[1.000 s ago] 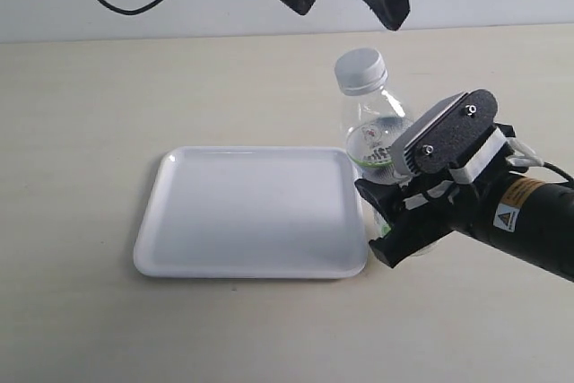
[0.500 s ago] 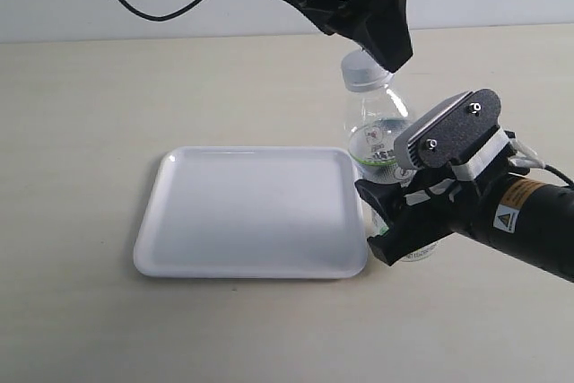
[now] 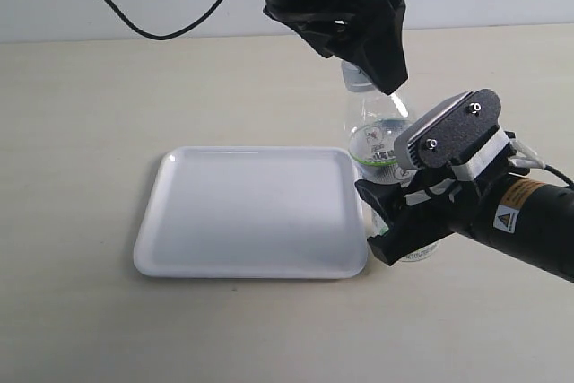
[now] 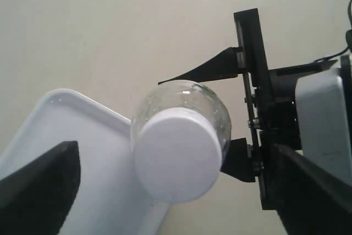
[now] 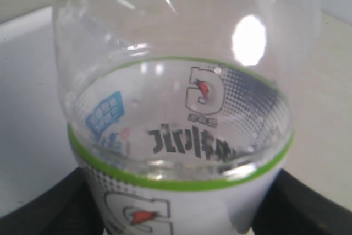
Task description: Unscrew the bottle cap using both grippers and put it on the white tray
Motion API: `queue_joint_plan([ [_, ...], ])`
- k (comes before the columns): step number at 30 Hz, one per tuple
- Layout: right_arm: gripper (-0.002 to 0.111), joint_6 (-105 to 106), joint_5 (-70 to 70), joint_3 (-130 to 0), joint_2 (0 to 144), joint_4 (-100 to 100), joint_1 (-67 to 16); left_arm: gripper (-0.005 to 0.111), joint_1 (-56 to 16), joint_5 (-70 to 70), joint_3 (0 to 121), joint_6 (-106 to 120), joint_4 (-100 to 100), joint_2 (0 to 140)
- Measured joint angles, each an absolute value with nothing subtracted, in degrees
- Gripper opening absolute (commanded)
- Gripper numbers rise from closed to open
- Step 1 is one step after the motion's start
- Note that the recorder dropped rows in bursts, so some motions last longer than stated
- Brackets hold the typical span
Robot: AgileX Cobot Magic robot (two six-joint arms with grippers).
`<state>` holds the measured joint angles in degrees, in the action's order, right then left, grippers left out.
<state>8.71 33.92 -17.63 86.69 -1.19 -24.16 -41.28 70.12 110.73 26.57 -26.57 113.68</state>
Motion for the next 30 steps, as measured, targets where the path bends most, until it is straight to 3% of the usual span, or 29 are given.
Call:
queue_joint_plan([
  [13, 0.0, 8.59, 33.92, -17.63, 86.69, -1.19, -24.16, 0.086, -41.28, 70.12, 110.68, 26.57, -27.99, 113.68],
  [21, 0.0, 8.59, 33.88, -17.63, 86.69, -1.19, -24.16, 0.056, -41.28, 70.12, 110.68, 26.35, -28.2, 113.68],
  [30, 0.0, 8.59, 33.88, -17.63, 86.69, -1.19, -24.16, 0.06, -41.28, 70.12, 110.68, 25.71, -28.2, 113.68],
])
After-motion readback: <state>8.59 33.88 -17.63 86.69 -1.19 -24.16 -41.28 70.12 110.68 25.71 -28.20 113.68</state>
